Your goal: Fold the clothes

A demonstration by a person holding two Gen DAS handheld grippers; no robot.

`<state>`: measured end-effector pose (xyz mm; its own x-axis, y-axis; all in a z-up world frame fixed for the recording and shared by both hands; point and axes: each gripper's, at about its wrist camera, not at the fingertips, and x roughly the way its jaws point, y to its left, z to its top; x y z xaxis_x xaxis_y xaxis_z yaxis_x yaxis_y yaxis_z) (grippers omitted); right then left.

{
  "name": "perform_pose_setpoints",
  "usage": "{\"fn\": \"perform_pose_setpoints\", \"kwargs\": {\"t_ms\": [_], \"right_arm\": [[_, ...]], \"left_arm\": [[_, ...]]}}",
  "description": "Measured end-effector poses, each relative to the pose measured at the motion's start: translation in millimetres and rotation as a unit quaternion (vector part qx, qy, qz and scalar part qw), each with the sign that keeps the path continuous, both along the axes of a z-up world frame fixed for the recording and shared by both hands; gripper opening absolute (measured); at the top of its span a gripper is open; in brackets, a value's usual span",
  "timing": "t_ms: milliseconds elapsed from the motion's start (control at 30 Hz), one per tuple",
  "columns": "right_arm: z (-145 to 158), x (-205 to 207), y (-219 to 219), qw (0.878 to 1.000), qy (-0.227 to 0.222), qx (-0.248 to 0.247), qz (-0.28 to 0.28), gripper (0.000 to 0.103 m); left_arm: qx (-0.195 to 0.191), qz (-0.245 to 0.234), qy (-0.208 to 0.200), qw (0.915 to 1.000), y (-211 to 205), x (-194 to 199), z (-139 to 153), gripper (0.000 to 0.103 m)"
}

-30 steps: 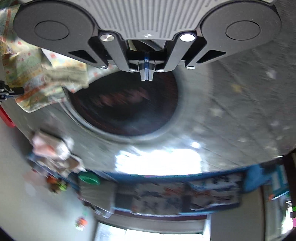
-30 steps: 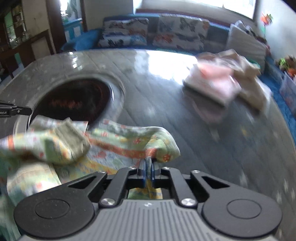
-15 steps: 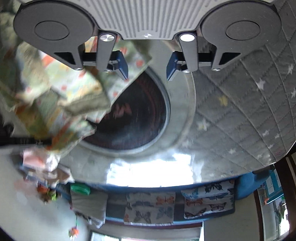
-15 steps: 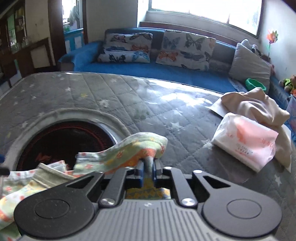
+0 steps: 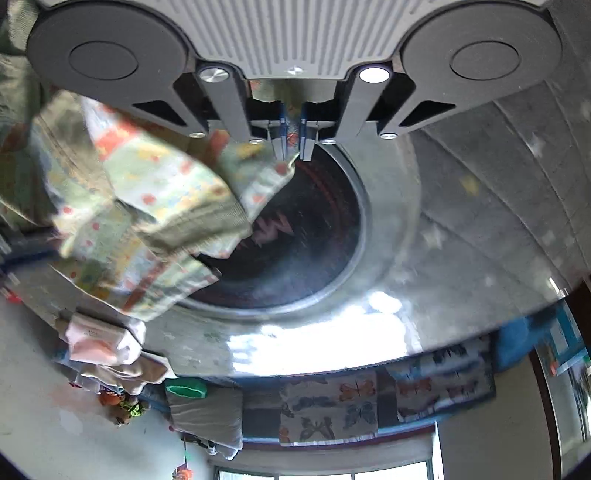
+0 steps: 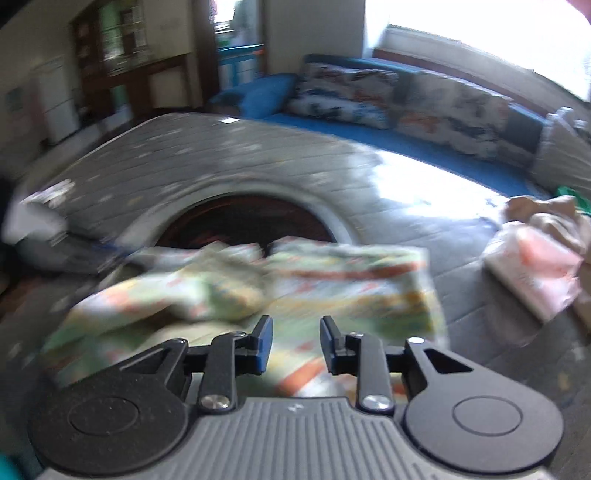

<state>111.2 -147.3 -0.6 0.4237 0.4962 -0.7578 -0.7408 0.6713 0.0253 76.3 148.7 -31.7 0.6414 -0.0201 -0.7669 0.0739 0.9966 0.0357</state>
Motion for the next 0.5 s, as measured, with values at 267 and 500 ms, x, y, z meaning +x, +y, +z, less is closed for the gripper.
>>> {"fn": "perform_pose_setpoints", "kwargs": {"t_ms": [267,500], "right_arm": [[-9.6,-62.8,44.4,0.992,-0.03,-0.019,0.117,0.048],[-26.6,-65.4,83.6,0.993,-0.056,-0.01,0.103,0.037]], "left_arm": [[0.048,0.029,-0.042,0.9975,11.4,43.2,18.6,0.004],[-0.001,0.054,-0.03,0.9981,28.7,39.9,27.7,0.017]]}}
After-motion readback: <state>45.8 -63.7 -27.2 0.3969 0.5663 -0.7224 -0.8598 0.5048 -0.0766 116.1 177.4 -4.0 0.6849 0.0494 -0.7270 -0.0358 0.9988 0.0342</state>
